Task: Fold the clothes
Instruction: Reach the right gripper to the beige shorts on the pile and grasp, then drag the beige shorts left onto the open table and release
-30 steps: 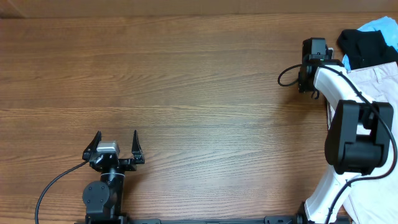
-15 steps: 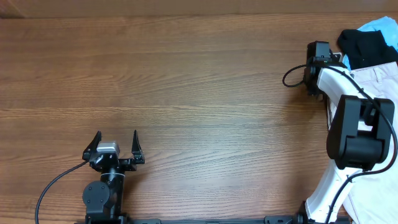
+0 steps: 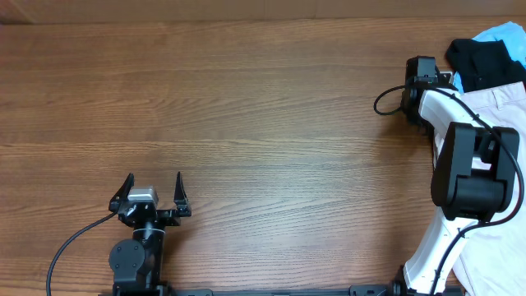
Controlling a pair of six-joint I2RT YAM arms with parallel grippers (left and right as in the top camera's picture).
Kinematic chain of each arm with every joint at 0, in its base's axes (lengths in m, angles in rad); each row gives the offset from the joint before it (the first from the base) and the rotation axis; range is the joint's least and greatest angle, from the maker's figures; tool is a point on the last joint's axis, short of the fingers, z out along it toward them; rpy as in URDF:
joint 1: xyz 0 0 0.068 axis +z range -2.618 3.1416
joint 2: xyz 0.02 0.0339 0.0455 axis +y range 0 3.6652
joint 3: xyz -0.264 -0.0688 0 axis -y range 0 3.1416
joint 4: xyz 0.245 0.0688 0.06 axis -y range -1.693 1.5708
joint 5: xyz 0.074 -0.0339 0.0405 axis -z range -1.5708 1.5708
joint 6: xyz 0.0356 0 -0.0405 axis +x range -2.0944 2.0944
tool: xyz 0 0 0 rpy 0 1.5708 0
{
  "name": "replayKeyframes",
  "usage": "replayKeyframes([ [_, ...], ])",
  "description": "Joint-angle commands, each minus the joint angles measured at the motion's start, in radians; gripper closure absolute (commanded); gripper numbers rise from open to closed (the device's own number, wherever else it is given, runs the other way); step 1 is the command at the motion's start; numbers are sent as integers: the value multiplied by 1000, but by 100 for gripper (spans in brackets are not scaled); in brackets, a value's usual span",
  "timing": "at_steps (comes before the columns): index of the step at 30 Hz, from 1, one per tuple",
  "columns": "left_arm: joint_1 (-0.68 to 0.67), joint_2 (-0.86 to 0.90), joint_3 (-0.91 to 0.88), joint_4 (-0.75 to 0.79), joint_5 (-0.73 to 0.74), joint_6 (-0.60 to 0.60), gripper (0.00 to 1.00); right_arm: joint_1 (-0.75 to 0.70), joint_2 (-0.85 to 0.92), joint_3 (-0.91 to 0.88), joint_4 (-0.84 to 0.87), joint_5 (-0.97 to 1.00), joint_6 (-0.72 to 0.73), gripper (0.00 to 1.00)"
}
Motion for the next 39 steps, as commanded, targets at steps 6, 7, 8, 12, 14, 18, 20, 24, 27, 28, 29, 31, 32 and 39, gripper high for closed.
replayKeyframes([
  [6, -4, -7, -3, -1, -6, 13, 0, -2, 4, 27, 6, 126, 81, 90],
  [7, -4, -7, -3, -1, -5, 13, 0, -2, -1, 27, 3, 126, 93, 90],
  [8, -4, -7, -3, -1, -6, 13, 0, -2, -9, 27, 3, 126, 96, 90],
  [12, -4, -7, -3, -1, -5, 13, 0, -2, -53, 27, 2, 130, 127, 95],
  [14, -4, -7, -3, -1, -6, 13, 0, -2, -86, 27, -2, 129, 143, 96],
  [18, -4, -7, -3, -2, -5, 13, 0, -2, -167, 27, -7, 129, 161, 96],
  [20, -4, -7, -3, -1, -6, 13, 0, 1, -218, 27, -13, 124, 164, 96],
  [24, -4, -7, -3, -1, -6, 13, 0, 38, -309, 27, -9, 88, 163, 96],
  [27, -4, -7, -3, -1, -6, 13, 0, 86, -362, 27, -6, 89, 163, 96],
  [28, -4, -7, -3, -1, -6, 13, 0, 106, -380, 28, -1, 93, 163, 96],
  [29, -4, -7, -3, -1, -5, 13, 0, 124, -394, 28, 4, 105, 163, 96],
  [31, -4, -7, -3, -1, -6, 13, 0, 158, -421, 28, 18, 134, 163, 96],
  [32, -4, -7, -3, -2, -5, 13, 0, 174, -431, 28, 23, 144, 160, 96],
  [39, -4, -7, -3, -2, -6, 13, 0, 327, -463, 27, 40, -33, 142, 96],
])
